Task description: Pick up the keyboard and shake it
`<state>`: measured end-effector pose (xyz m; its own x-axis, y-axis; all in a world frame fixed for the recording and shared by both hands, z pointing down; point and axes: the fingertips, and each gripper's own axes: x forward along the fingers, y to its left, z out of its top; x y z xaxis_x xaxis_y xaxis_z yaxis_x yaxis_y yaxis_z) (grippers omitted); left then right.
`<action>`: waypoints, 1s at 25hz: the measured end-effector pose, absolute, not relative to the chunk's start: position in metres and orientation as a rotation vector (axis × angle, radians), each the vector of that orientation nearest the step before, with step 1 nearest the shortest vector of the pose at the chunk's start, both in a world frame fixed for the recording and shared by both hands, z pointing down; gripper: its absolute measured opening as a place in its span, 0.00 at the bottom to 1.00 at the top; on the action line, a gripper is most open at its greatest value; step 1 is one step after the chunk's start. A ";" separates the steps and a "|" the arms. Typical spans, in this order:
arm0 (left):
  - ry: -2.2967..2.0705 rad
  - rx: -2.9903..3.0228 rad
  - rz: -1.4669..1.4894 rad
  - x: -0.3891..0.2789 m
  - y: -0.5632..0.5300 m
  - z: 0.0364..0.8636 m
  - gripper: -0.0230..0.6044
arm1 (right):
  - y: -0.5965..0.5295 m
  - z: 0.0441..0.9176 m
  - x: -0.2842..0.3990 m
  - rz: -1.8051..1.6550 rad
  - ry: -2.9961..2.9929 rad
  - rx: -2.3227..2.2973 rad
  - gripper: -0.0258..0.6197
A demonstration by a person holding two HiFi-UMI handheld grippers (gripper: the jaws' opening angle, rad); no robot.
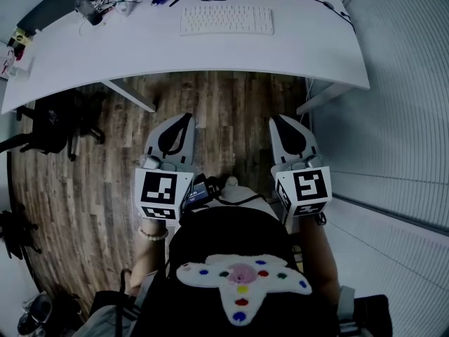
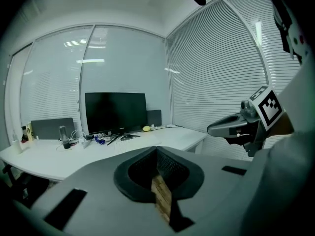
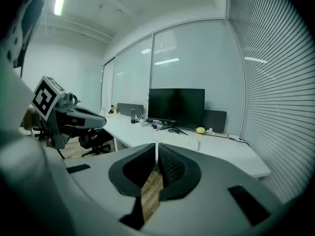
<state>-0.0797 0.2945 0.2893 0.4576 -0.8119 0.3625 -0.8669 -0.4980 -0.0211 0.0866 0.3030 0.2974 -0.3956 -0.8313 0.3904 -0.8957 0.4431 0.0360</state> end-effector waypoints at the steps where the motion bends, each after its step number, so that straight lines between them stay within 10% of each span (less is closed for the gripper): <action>1: -1.485 2.534 0.494 -0.077 0.294 0.289 0.06 | 0.302 0.299 0.090 0.262 -2.354 1.471 0.10; 25: -1.438 2.630 0.446 -0.050 0.201 0.297 0.06 | 0.218 0.309 0.121 0.333 -2.377 1.615 0.10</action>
